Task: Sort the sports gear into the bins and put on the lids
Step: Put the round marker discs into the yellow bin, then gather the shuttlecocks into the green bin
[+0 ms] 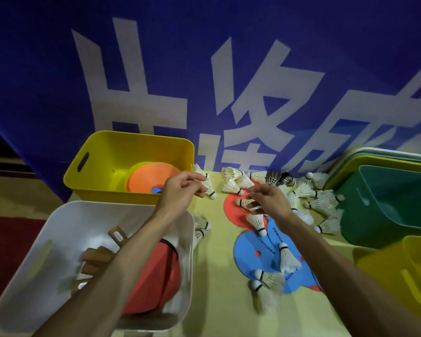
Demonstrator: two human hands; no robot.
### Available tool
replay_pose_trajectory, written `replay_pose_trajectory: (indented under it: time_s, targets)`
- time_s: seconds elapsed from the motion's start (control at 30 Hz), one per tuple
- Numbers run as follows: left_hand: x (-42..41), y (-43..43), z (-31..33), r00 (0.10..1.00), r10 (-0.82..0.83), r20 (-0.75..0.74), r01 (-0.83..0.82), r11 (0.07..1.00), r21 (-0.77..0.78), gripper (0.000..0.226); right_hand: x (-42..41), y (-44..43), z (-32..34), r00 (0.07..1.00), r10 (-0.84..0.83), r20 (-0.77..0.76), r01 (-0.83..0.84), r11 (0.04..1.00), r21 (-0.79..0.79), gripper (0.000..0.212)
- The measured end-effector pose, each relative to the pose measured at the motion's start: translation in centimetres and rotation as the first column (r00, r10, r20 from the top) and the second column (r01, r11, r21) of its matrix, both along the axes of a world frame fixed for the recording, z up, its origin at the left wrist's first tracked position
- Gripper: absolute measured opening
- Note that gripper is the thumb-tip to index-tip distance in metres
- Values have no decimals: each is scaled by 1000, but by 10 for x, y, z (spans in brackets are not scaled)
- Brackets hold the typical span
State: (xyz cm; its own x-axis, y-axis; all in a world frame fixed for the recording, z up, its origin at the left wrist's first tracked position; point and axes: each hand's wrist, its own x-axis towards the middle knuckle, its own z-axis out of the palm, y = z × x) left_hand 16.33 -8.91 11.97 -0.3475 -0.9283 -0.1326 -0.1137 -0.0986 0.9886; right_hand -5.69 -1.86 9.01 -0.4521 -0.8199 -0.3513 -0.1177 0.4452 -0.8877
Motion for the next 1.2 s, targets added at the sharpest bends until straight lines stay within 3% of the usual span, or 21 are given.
replay_pose_trajectory:
  time_s: [0.23,0.47,0.9,1.03,1.2]
  targets:
    - [-64,41,2,993,57,103,-55,998,-18,18,-65,40,-15,999,37,20,-36,998,-48,16]
    - [-124,96,-34,967,-34,254,22,998,51,17,-109,86,-35,991,46,124,-38,997,-67,11]
    - [-158,156,-109,900,-203,385,125,968,219,18,-163,152,-100,982,-57,182,41,995,89,11]
    - [-156,160,-138,834,-302,462,206,947,248,18,-162,161,-120,992,-40,116,21,986,164,12]
    - [-155,159,-174,653,-449,610,419,885,202,34,-147,162,-142,996,-1,-91,28,954,298,17]
